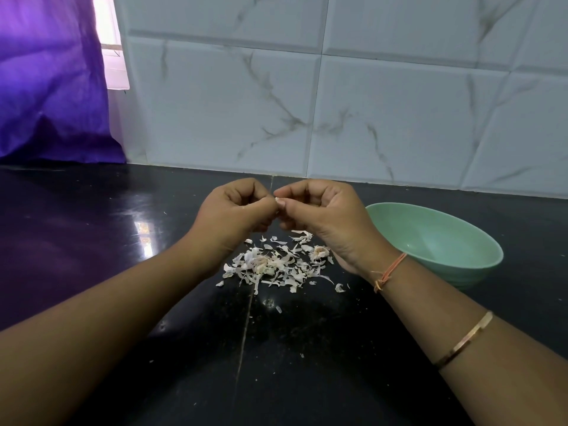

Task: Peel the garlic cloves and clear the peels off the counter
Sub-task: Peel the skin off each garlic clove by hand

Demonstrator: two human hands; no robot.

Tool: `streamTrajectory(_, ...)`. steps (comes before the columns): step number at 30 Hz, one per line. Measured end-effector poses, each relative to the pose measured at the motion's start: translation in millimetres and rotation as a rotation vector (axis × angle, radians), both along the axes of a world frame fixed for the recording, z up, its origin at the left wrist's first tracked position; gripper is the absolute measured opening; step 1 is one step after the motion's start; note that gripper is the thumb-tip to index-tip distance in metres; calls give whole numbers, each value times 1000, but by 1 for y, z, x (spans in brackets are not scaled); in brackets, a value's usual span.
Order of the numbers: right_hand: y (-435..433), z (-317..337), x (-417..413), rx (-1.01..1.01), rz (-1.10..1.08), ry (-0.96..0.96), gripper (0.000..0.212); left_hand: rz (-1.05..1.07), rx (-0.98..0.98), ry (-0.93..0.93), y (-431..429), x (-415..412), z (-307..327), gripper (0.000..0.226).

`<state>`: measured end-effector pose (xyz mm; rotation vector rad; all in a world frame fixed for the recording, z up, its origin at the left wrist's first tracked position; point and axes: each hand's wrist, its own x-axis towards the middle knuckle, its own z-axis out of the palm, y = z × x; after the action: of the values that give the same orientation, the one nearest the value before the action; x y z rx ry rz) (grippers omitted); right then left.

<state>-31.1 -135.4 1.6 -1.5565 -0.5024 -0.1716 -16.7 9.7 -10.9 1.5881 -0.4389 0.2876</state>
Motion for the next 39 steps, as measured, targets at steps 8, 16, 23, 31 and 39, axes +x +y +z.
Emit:
streamTrajectory(8, -3, 2, 3, 96, 19, 67, 12, 173, 29, 51, 3, 2, 1, 20)
streamTrajectory(16, -3, 4, 1, -435, -441, -270, 12, 254, 268, 80, 3, 0, -3, 26)
streamTrajectory(23, -17, 33, -7, -984, -823, -497, 18, 279, 404, 63, 3, 0, -4, 12)
streamTrajectory(31, -45, 44, -22, -1353, -873, 17, 29, 223, 437, 19, 5, 1, -4, 34)
streamTrajectory(39, -39, 43, -17, -1334, -917, -41, 25, 227, 343, 73, 7, 5, -4, 25)
